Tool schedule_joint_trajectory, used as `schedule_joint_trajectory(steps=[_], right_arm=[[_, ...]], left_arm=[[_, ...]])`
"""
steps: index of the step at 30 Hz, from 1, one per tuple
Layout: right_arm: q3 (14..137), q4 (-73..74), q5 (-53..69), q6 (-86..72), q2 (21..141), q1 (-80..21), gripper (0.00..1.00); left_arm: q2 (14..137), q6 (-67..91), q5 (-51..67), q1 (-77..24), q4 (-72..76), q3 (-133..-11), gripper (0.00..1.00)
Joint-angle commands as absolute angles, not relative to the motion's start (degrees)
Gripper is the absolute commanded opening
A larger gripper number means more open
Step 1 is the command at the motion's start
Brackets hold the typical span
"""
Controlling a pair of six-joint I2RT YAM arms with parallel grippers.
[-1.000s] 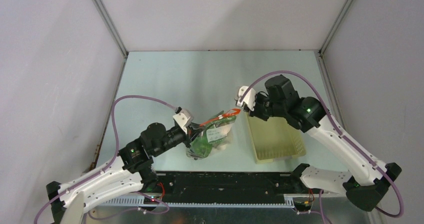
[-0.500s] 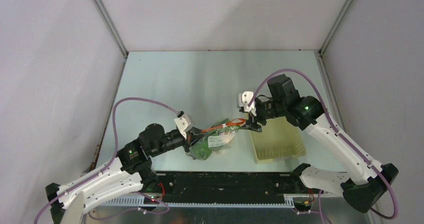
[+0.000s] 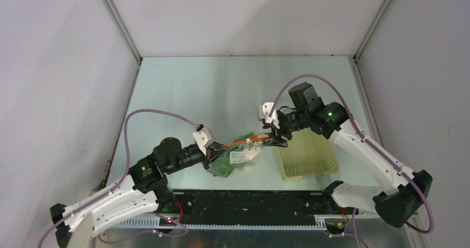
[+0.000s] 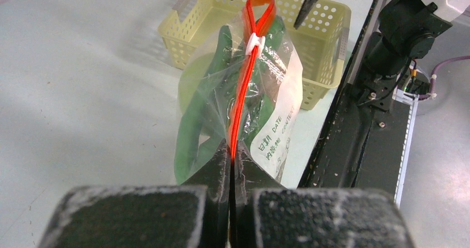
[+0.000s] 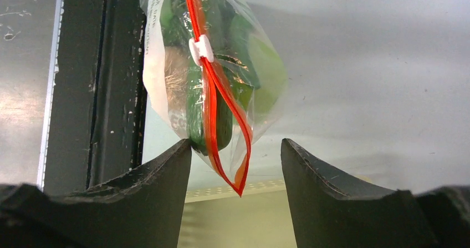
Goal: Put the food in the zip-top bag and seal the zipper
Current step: Zip the zipper food storage bag at the center of the board.
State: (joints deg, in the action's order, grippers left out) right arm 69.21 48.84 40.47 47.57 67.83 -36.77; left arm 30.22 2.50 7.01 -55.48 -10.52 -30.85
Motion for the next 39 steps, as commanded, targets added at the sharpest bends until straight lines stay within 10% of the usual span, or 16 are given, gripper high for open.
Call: schedule_joint_trajectory(steps=[1, 7, 18, 27, 32, 39], right_arm=[[69.59, 45.76, 39.83, 46.89, 68.50, -36.72, 0.64], [69.60, 46.92, 41.49, 47.67, 68.78, -36.66, 0.58], [69.55, 48.56, 43.51, 46.06, 69.96, -38.14, 0.02], [63.02, 28.00, 15.22, 20.10, 63.56, -51.52, 0.00], [63.05, 20.15, 14.18, 16.40, 57.79, -57.73, 0.00], [63.10, 14.60, 20.49, 15.43, 55.53, -59.33, 0.00]], left_arm=[[29.36, 0.74, 9.44, -55.33, -7.97, -33.52, 0.00], [30.01, 0.10, 9.56, -55.35, -8.29, -34.05, 0.00], [29.12, 0.12, 8.48, -55.30, -8.03, -34.07, 0.00], [28.48, 0.34, 4.02, -55.32, -8.87, -33.91, 0.00], [28.71, 0.65, 4.47, -55.36, -7.34, -34.31, 0.61], [31.08, 0.09, 7.46, -55.37, -5.03, -35.44, 0.82]])
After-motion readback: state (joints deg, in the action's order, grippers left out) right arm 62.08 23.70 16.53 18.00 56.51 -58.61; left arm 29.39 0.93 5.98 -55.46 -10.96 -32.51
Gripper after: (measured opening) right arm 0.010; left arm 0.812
